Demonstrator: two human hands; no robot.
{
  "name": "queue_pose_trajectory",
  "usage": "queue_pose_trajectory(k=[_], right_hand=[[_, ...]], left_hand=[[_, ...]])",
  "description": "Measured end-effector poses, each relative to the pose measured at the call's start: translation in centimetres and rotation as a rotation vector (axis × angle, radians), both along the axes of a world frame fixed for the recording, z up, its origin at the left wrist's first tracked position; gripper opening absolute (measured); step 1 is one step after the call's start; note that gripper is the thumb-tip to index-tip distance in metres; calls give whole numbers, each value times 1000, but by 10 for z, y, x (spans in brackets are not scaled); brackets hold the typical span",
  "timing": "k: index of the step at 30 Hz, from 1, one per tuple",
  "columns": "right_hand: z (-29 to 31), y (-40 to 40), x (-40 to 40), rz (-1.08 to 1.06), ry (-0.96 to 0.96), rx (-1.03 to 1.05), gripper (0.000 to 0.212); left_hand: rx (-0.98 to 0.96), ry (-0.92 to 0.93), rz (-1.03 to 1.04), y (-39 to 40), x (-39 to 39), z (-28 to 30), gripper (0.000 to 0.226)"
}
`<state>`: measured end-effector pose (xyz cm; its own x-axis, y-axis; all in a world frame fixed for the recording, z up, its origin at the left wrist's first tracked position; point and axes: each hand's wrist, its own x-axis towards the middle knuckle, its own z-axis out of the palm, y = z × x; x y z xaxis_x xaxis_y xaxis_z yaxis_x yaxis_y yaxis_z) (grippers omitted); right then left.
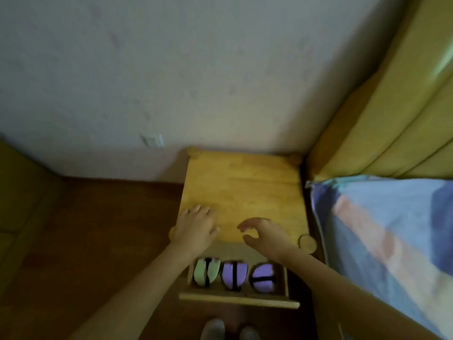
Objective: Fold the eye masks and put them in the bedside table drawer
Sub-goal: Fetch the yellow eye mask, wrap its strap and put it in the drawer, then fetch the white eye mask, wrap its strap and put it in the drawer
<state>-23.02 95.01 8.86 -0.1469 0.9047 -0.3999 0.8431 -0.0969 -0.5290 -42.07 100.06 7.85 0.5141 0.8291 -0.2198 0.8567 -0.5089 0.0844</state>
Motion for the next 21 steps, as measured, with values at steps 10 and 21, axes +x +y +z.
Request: queue_pose_trajectory(k=[10, 21], right_hand=[[286, -38, 53, -212, -168, 539, 31], [460, -130, 9, -524, -478, 958, 44]], left_hand=[[426, -175, -171, 2, 50, 286, 47], [721, -366, -555, -29, 49, 484, 57]])
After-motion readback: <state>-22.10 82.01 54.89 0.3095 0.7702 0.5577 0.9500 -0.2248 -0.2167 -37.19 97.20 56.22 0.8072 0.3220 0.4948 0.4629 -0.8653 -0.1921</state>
